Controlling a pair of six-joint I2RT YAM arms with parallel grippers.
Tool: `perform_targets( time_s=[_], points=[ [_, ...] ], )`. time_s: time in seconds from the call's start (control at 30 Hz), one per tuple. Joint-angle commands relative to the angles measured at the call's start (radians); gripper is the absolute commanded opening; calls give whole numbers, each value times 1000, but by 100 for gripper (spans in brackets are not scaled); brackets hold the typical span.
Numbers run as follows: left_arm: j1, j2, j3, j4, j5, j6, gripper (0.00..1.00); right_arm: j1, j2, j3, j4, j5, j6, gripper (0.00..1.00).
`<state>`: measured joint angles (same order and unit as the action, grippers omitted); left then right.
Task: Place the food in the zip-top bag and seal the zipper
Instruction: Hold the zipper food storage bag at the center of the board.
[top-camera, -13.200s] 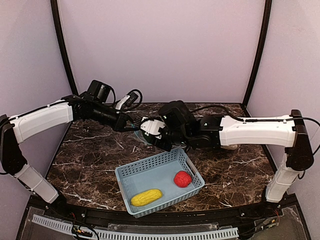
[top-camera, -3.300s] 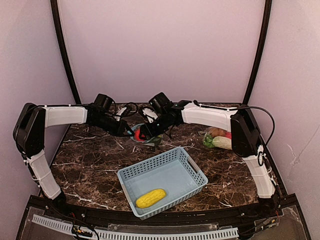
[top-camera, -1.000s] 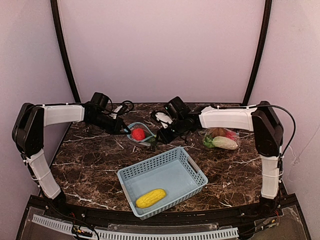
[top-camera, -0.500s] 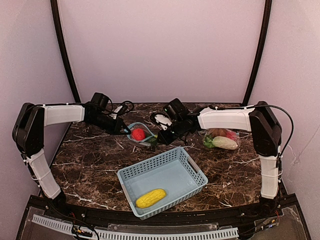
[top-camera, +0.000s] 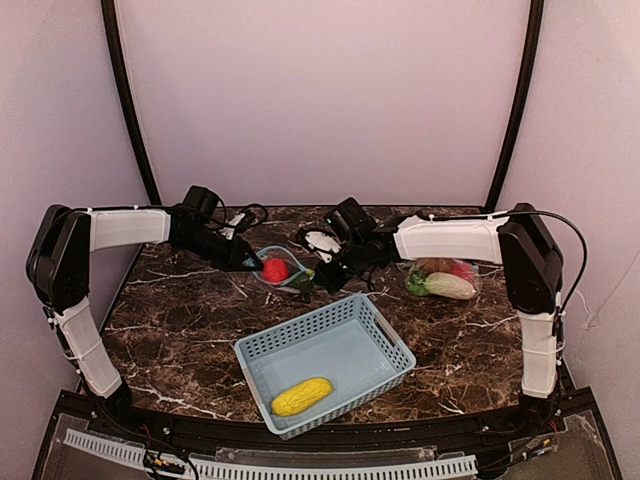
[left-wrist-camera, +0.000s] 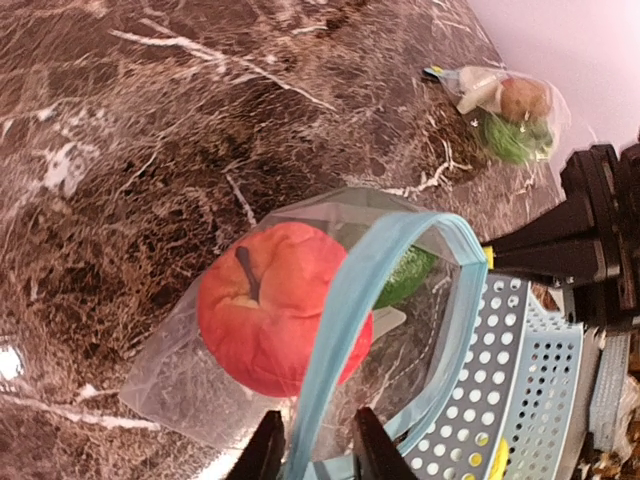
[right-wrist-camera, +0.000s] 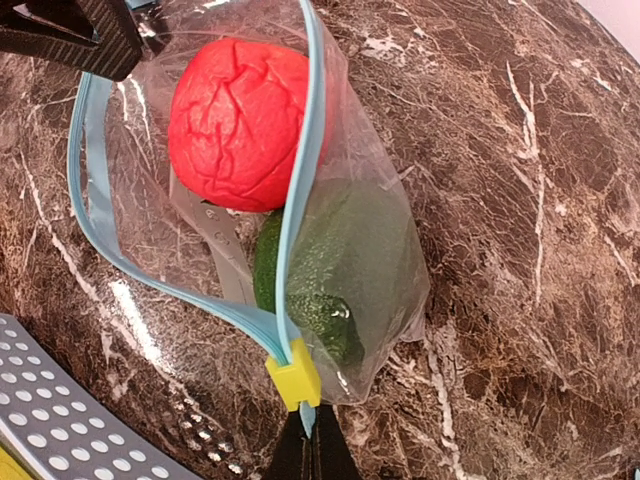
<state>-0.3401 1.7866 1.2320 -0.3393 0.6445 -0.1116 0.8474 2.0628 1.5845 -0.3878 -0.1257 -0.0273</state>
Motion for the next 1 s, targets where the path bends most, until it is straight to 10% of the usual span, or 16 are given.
perform_targets(
  time_s=[0.0,0.17,0.67,0.97],
  points=[
    [1,-12,28,-36,-31,4,37,16,-16,4,34,20,-31,0],
    [5,-52,1,-6,-90,1,64,25,-23,-2,41,20,-32,0],
    [6,-49,38,-115,-239,48,61,33,-20,21,34,49,-23,0],
    [6,-72,45,-111,-196,70,4,33,-53,26,31,92,17,0]
  ],
)
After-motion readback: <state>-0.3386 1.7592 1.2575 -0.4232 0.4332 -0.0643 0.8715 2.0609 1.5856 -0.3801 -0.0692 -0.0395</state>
